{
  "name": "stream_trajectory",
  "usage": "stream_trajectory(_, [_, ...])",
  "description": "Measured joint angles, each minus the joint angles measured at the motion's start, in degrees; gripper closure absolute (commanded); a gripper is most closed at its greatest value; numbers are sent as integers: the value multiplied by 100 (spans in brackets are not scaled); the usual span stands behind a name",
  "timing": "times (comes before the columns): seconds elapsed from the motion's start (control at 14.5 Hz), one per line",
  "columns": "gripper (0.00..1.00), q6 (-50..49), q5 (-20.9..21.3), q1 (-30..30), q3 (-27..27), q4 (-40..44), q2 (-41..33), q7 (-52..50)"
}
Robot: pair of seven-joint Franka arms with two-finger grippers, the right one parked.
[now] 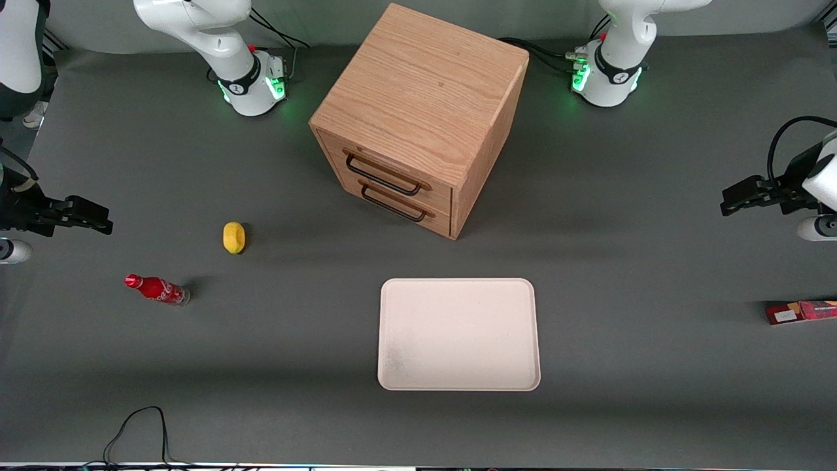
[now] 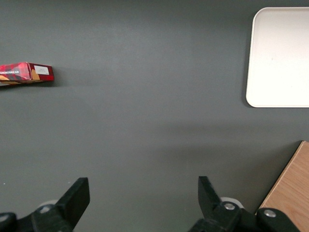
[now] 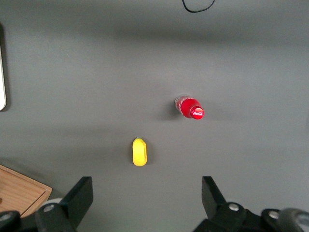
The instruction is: Place red cookie box on tray
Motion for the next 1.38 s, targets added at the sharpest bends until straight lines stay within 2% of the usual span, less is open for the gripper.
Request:
stream_trajectory(0.34, [0,-9,0,0,28,2,16,37])
stream_trajectory(0.55, [1,-38,39,15,189,-45,96,775])
stream_trajectory(0.76, [1,268,58,164,576,-24,350,2895])
stream_trajectory(1.03, [2,928,57,956,705,153,982,5783])
stream_trajectory(1.38, [3,1241,53,1562,714,810,1833,8076])
